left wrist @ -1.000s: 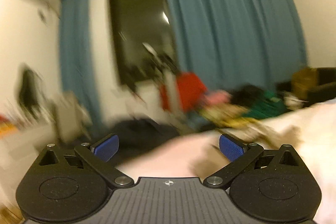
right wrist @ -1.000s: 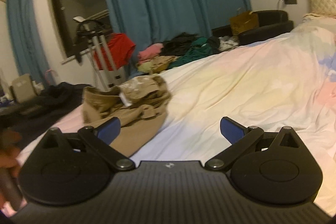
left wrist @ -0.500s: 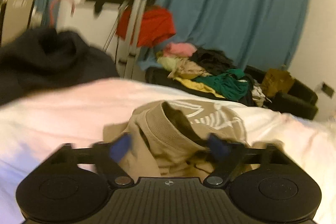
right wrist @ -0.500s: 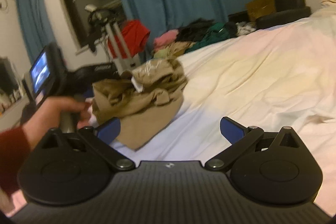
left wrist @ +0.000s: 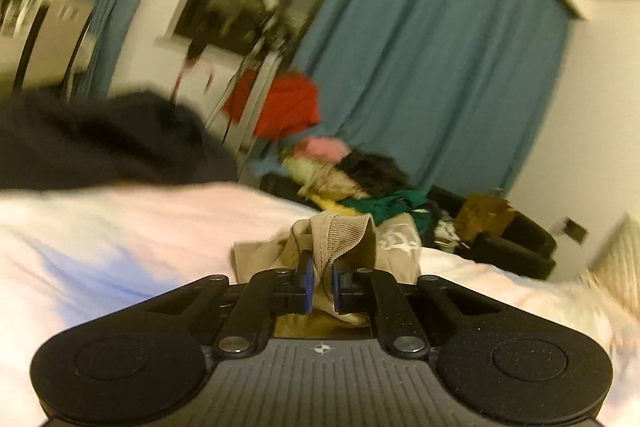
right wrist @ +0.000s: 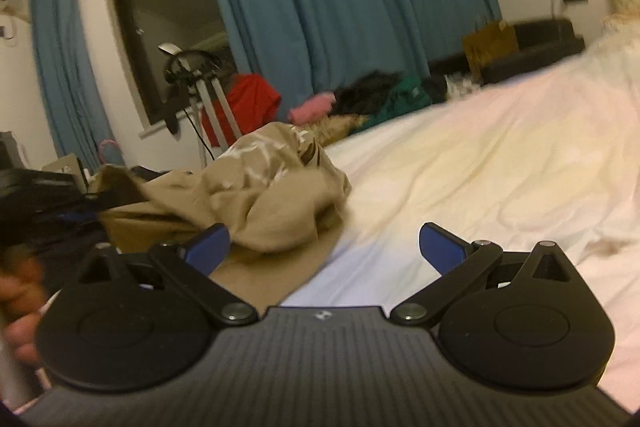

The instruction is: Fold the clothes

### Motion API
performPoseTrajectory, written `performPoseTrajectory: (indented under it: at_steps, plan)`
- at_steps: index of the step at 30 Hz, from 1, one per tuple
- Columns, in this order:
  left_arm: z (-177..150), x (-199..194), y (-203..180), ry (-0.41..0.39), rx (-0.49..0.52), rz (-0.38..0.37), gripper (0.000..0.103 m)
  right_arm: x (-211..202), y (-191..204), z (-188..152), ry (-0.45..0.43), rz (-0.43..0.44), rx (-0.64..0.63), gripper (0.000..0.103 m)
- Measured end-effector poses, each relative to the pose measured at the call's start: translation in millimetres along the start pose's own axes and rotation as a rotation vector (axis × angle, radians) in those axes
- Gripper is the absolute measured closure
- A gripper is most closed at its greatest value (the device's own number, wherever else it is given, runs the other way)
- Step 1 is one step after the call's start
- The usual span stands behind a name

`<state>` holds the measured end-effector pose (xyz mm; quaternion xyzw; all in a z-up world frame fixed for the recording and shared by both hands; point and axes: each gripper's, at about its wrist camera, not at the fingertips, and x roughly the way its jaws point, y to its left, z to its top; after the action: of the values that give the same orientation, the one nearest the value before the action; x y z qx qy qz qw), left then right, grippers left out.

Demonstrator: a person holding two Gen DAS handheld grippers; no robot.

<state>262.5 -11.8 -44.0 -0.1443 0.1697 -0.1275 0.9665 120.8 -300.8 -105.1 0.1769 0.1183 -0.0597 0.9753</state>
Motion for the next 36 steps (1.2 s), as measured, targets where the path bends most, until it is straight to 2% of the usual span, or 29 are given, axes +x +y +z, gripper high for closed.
performPoseTrajectory:
  at_steps: [5,9,12,16,19,24,28,31,36]
  plan:
    - [4.2,-102.1,-17.8,-0.075,0.107,-0.065,0.094,-31.8,21.6,3.2,-0.077,0.016,-0.119,0.000]
    - [2.0,-174.2,-23.6,-0.126,0.185,-0.107,0.094,-63.3,38.0,9.8,-0.072,0.061,-0.148,0.000]
    - [-9.2,-204.8,-22.0,-0.154,0.225,-0.093,0.094,-91.4,54.6,8.0,-0.028,0.122,-0.178,0.000]
    - [-20.5,-220.1,-8.3,-0.139,0.192,-0.062,0.094,-112.5,82.4,-11.2,0.072,0.183,-0.239,0.000]
    - [-22.5,-219.9,1.5,-0.135,0.166,-0.048,0.093,-108.6,108.8,-32.9,0.145,0.241,-0.304,0.000]
    - [-24.6,-218.6,14.0,-0.174,0.183,-0.021,0.093,-79.5,139.5,-69.6,0.254,0.243,-0.408,0.000]
    - [-24.8,-210.3,24.0,-0.194,0.143,0.002,0.093,-51.2,148.0,-95.8,0.291,0.177,-0.454,0.000]
    - [-23.0,-202.0,31.8,-0.188,0.124,0.024,0.093,-43.1,136.7,-91.0,0.241,0.036,-0.420,0.000]
    - [-20.1,-192.1,34.1,-0.157,0.132,0.031,0.093,-58.9,103.1,-51.1,0.123,-0.133,-0.262,0.000]
